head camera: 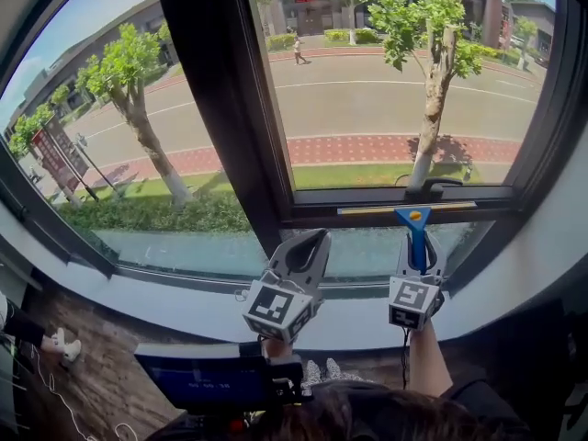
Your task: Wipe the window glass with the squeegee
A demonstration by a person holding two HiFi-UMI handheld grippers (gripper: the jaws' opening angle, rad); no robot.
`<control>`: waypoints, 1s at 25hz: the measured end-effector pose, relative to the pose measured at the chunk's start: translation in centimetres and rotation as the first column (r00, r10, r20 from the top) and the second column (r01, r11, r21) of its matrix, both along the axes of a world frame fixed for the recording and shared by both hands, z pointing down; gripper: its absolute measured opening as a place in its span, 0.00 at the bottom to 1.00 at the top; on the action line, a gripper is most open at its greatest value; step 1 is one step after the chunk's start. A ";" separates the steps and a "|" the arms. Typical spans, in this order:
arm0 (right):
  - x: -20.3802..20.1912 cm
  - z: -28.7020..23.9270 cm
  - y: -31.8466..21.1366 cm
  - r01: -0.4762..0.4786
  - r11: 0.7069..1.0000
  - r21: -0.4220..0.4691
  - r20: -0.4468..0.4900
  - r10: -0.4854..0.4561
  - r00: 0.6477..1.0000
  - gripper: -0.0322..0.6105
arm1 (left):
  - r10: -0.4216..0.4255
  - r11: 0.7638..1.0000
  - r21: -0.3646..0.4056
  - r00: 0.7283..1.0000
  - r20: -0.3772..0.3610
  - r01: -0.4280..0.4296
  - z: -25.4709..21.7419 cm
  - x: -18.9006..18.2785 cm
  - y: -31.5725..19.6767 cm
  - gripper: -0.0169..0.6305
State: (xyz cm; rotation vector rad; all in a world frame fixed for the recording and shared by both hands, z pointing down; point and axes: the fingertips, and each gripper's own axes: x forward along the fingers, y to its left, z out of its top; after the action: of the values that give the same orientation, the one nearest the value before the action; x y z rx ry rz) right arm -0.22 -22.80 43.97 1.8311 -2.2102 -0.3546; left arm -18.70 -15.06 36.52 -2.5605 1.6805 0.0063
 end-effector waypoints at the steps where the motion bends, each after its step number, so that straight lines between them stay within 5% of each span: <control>1: 1.3 -0.2 0.9 0.000 1.000 0.007 -0.017 0.000 1.000 0.27 | 0.000 1.000 0.009 1.000 -0.006 0.000 -0.3 1.3 0.9 0.03; 12: 12.1 -0.4 9.7 0.033 0.999 0.016 -0.002 -0.033 0.999 0.27 | -0.071 0.997 -0.010 0.997 -0.025 0.071 1.9 10.7 11.8 0.03; 18: 13.3 -1.7 12.2 0.050 0.999 0.022 0.020 -0.050 0.999 0.27 | -0.120 0.993 -0.009 0.993 -0.009 0.120 0.3 10.2 15.2 0.03; 25: 13.8 -3.7 17.0 0.050 0.999 0.012 0.062 -0.050 0.997 0.27 | -0.078 0.997 0.003 0.997 -0.003 0.078 -0.1 11.8 18.7 0.03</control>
State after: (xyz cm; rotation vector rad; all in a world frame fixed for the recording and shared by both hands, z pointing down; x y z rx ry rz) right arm 13.61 -5.82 40.30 1.8183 -2.3029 -0.3238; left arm -6.88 3.68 36.38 -2.4921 1.7793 0.0079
